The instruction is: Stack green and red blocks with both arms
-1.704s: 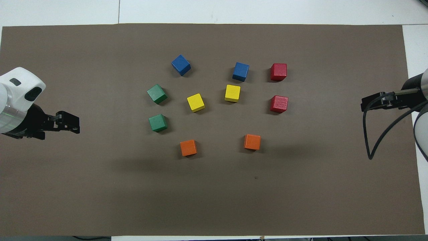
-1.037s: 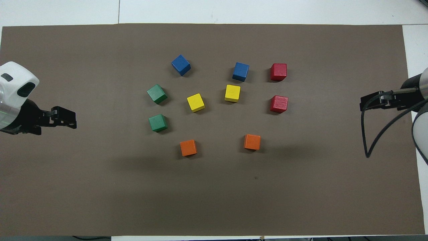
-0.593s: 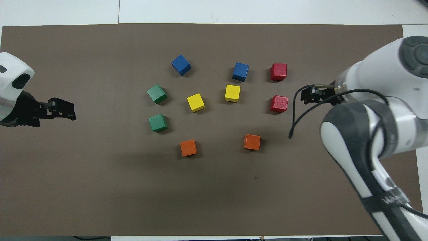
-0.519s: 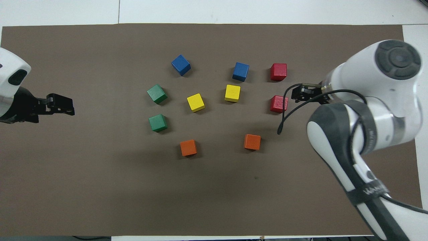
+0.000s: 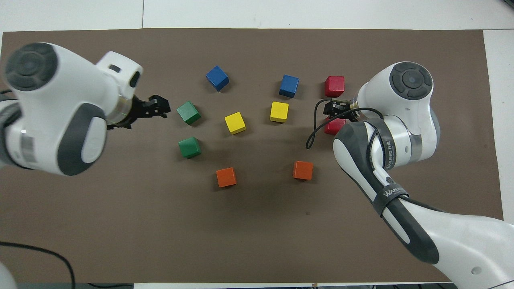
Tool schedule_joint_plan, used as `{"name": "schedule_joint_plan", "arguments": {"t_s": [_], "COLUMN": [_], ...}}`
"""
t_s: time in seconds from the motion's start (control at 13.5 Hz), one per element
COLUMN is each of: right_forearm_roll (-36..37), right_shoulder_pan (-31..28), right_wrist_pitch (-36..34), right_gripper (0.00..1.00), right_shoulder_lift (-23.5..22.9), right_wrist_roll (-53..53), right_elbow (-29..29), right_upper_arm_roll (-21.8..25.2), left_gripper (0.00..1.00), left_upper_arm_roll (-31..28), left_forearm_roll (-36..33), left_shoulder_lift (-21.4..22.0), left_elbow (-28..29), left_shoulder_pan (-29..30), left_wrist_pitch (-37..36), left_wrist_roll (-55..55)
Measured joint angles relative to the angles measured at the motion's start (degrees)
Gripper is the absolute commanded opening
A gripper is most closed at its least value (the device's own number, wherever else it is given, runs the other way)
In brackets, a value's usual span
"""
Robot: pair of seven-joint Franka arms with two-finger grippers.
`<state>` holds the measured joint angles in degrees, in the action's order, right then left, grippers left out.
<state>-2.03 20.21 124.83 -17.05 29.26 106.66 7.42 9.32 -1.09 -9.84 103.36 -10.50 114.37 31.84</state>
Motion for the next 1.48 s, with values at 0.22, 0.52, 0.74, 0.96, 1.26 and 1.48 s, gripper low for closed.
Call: {"name": "schedule_joint_plan", "arguments": {"t_s": [0.22,0.52,0.74,0.96,1.26,1.48], "right_forearm_roll": [-0.08,-0.08,-0.08,-0.08,-0.08,-0.08], "right_shoulder_pan": [0.19,1.17,1.29,1.29,1.29,1.07], "right_wrist_pitch": [1.02,4.04,6.95,10.60,11.36,11.22], "right_gripper": [1.00,1.00,1.00,0.65,0.00,0.00], "right_shoulder_lift": [-1.11,-3.21,-3.33,-3.42,-3.48,-3.45], "right_wrist_roll": [0.00,-0.04,-1.66,-2.35,-2.42,-3.48], "right_elbow": [0.03,0.89,2.99,5.23,6.02,6.04], "right_upper_arm_roll": [-0.05,-0.09,-0.11,-0.10,-0.10,0.05], "left_gripper": [1.00,1.00,1.00,0.80,0.00,0.00], "left_upper_arm_roll": [0.10,0.06,0.13,0.16,-0.06,-1.56], "left_forearm_roll": [-1.06,-1.07,-1.07,-1.07,-1.08,-1.78], "left_shoulder_lift": [-2.83,-2.80,-2.94,-3.53,-3.88,-3.48], "left_elbow": [6.47,12.62,15.46,17.25,17.33,16.09], "left_shoulder_pan": [-3.58,-3.98,-4.95,-6.07,-6.09,-4.12], "left_wrist_pitch": [8.59,13.95,16.71,19.19,19.82,16.56], "left_wrist_roll": [2.85,7.10,12.48,15.61,18.18,10.40]}}
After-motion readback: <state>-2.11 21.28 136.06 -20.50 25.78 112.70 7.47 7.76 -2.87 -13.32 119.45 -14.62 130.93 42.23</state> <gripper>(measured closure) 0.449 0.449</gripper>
